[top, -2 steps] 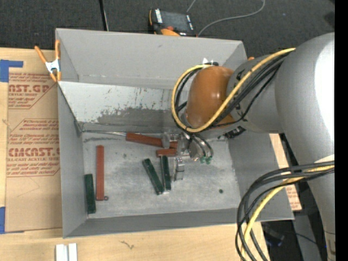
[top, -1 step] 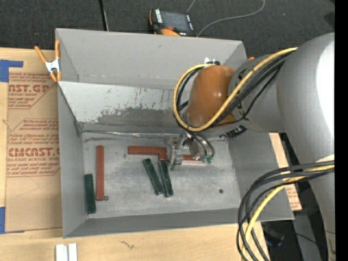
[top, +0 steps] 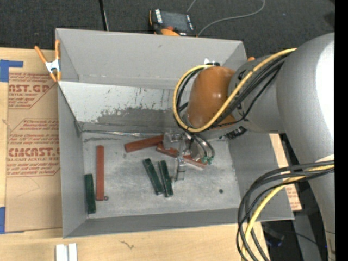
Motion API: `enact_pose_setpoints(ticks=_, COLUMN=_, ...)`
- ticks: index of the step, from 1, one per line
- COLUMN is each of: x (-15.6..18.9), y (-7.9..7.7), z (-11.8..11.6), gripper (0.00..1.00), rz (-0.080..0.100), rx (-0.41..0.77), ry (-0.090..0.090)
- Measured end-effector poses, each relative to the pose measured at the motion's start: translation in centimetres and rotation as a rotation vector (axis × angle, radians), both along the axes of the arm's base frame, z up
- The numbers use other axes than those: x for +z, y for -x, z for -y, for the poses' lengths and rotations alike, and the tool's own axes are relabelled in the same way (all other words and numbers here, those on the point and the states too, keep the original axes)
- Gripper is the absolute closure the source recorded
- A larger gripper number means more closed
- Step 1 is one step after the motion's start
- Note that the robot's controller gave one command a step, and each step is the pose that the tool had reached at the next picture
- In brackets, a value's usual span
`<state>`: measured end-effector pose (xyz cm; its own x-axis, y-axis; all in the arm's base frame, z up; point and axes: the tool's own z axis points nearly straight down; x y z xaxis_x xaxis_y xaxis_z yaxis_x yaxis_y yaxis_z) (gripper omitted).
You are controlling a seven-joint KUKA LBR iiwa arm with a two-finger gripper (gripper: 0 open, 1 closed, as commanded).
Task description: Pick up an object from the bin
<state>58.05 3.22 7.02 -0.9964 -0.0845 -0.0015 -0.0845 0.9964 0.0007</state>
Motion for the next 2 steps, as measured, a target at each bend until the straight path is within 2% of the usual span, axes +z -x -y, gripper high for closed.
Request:
enact_pose_setpoints(ticks=1, x=0.01, y=1.61, z=-5.07, gripper=0.0, rz=0.001, rx=0.027, ry=-0.002)
enact_pose_setpoints(ticks=2, x=0.33, y=1.36, z=-4.78, gripper=1.0, rz=0.005, rx=0.023, ry=-0.001)
